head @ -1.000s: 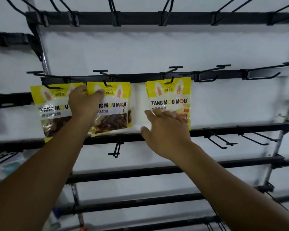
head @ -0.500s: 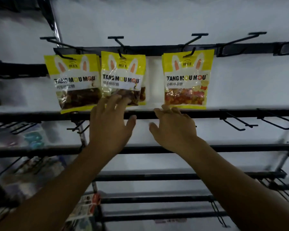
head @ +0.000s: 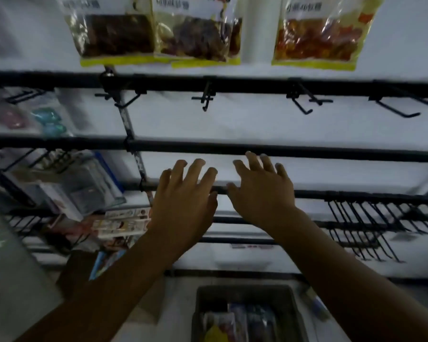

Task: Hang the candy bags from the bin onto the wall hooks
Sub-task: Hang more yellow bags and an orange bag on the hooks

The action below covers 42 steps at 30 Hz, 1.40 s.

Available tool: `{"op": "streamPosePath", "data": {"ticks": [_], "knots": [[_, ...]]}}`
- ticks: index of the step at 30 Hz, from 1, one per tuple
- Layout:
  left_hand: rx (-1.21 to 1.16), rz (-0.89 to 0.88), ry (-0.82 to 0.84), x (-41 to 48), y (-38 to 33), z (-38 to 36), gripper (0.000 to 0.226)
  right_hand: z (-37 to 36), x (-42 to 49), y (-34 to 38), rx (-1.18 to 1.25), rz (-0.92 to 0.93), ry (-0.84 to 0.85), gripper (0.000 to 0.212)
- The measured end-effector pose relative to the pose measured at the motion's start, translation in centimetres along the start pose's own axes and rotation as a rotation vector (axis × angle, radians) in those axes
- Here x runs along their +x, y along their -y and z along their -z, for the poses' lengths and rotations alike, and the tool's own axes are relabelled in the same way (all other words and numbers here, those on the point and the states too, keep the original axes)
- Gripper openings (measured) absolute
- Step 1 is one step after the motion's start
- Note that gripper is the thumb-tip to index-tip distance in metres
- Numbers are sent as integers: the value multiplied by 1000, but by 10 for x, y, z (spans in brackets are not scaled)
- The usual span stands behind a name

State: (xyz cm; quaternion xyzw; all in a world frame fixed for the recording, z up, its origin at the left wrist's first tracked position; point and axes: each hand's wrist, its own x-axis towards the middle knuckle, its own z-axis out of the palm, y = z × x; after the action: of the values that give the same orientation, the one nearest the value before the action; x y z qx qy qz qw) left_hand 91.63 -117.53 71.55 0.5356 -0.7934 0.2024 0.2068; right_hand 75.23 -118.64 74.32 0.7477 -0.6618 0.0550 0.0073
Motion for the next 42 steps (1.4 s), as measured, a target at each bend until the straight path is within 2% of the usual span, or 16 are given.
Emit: {"op": "streamPosePath", "data": {"ticks": [10,18,26,35,42], "knots": [[-112,56,316,-72,-29,-85,49,-128,-41,-1,59,-88,320,65],[-146,66,632,-140,-57,-152,52,-218,-80,-15,93,-122,511,63],[-230,159,925,-196,-91,-210,54,-304,-123,-33,105,-163,709,62],[-272,218,1063,-244,-119,-266,49,-389,-153,-44,95,-176,784,61],[-252,222,1139,-295,-134,-340,53,-486,-169,-52,108,-202,817,61]]}}
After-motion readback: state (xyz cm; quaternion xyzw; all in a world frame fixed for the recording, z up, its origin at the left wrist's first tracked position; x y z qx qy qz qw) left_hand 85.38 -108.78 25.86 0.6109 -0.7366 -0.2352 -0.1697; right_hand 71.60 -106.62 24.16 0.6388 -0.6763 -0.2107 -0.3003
